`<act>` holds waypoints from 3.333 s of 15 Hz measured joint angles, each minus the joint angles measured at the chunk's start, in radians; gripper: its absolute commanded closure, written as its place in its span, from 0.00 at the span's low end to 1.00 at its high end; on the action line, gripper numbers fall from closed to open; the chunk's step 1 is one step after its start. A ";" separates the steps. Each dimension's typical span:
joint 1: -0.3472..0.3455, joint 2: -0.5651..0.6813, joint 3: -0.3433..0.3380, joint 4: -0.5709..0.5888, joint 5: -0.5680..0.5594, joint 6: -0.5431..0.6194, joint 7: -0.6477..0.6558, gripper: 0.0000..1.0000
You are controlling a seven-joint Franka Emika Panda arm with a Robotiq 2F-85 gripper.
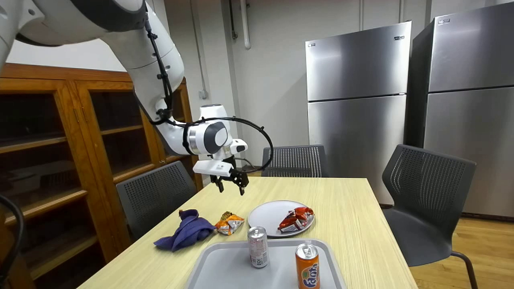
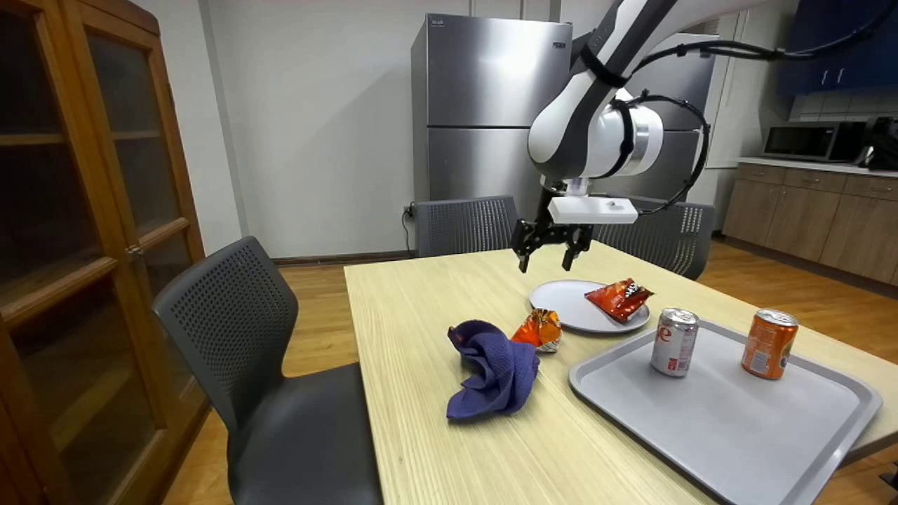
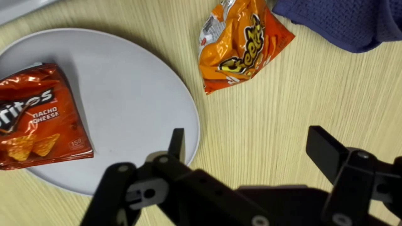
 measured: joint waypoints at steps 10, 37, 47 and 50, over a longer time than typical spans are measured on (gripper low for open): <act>-0.055 -0.023 -0.071 0.025 0.001 -0.006 0.010 0.00; -0.132 -0.015 -0.073 0.053 0.004 0.069 -0.013 0.00; -0.229 0.069 -0.063 0.135 0.072 0.068 -0.028 0.00; -0.238 0.110 -0.059 0.163 0.086 0.068 -0.028 0.00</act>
